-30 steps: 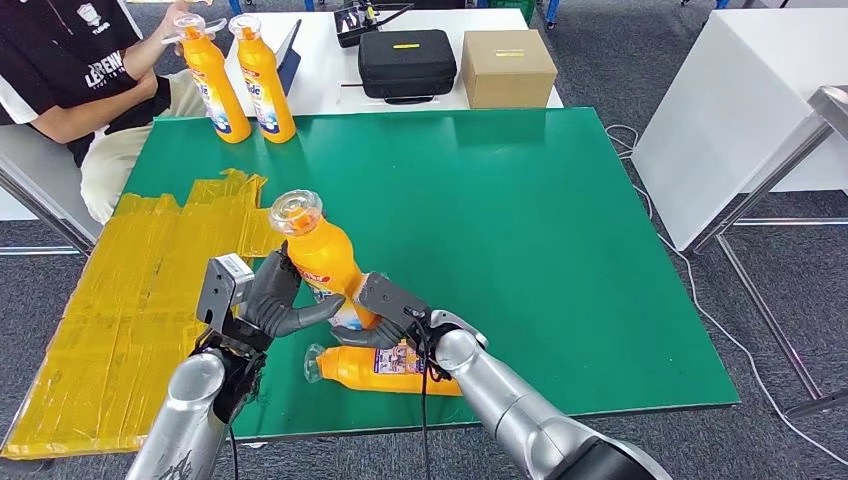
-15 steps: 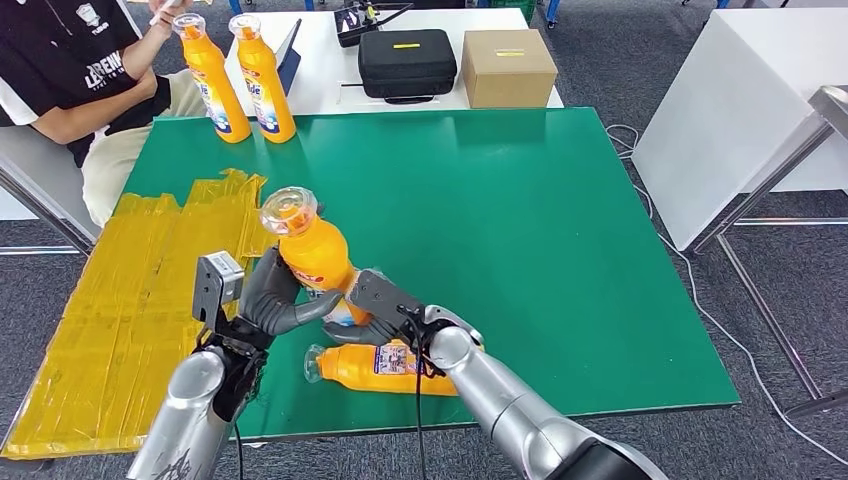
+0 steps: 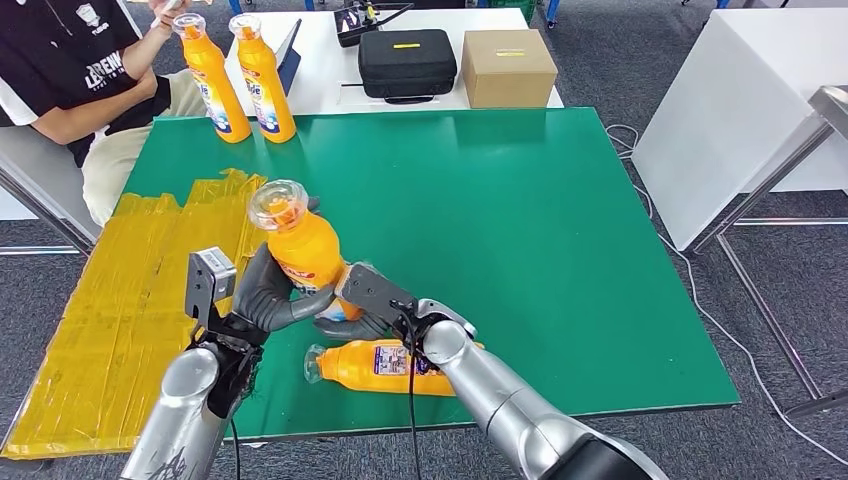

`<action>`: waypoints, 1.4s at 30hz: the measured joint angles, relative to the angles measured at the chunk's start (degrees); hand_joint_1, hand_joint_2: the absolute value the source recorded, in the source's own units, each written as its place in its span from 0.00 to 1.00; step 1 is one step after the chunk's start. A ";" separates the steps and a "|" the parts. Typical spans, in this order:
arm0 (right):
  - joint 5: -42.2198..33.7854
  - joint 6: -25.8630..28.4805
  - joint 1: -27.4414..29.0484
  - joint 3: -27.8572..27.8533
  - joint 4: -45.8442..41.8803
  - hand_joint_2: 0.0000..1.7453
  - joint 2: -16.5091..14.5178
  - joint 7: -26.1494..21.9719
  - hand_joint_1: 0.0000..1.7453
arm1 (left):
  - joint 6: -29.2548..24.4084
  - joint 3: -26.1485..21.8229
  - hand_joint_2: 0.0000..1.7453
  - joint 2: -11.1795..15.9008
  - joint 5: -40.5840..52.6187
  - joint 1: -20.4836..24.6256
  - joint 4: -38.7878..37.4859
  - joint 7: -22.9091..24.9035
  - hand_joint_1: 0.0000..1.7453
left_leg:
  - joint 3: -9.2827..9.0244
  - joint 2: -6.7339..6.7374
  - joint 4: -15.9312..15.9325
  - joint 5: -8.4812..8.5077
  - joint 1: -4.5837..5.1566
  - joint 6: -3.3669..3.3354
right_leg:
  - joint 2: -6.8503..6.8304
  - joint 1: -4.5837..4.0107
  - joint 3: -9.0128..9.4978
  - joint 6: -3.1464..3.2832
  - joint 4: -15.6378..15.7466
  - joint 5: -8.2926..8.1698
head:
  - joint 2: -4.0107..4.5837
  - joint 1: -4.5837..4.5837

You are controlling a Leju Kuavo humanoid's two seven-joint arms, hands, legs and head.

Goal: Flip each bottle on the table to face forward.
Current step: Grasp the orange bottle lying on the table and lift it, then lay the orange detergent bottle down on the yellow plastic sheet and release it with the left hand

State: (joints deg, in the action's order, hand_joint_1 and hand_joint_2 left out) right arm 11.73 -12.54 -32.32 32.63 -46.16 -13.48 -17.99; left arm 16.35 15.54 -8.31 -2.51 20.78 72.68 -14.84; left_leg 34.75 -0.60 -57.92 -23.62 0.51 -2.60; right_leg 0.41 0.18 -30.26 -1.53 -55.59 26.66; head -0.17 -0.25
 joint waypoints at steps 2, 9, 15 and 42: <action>-0.08 -0.01 -0.17 0.10 0.01 1.00 -0.11 0.00 1.00 | 0.01 -0.15 1.00 0.01 -0.03 -0.04 0.28 0.00 0.00 | 0.00 0.00 0.00 0.00 0.00 0.00 | 0.00 0.00 0.00 0.00 0.00 0.00 | 0.00 0.00; -0.51 -0.07 -0.41 0.50 0.02 1.00 -0.51 0.00 1.00 | -0.14 -0.78 1.00 0.07 -0.46 -1.04 1.86 -0.08 0.07 | 0.01 0.00 0.00 0.00 0.00 0.00 | 0.00 0.00 0.00 0.00 0.00 0.00 | -0.01 -0.01; -0.66 -0.07 -0.66 0.78 0.03 1.00 -0.99 0.00 1.00 | -0.22 -1.50 1.00 0.09 -0.62 -1.80 3.10 -0.20 0.92 | 0.01 -0.01 0.00 0.00 0.00 0.00 | 0.00 0.00 -0.01 0.00 0.00 0.00 | -0.01 0.00; -1.10 -0.10 -1.30 1.82 1.01 1.00 -1.61 -0.76 1.00 | -0.79 -2.42 1.00 0.28 -2.44 -2.79 3.51 -1.66 1.00 | 0.01 -0.01 0.00 0.00 0.00 0.00 | 0.00 0.00 -0.01 0.00 0.00 0.00 | -0.01 -0.01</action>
State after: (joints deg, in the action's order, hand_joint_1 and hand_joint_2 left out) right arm 10.63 -12.64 -33.62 34.45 -45.16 -15.09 -18.75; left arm 15.56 13.12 -8.03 -4.95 18.00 76.19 -16.50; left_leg 34.76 -0.61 -57.92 -23.62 0.51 -2.60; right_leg 0.41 0.18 -30.27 -1.53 -55.59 26.66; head -0.19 -0.25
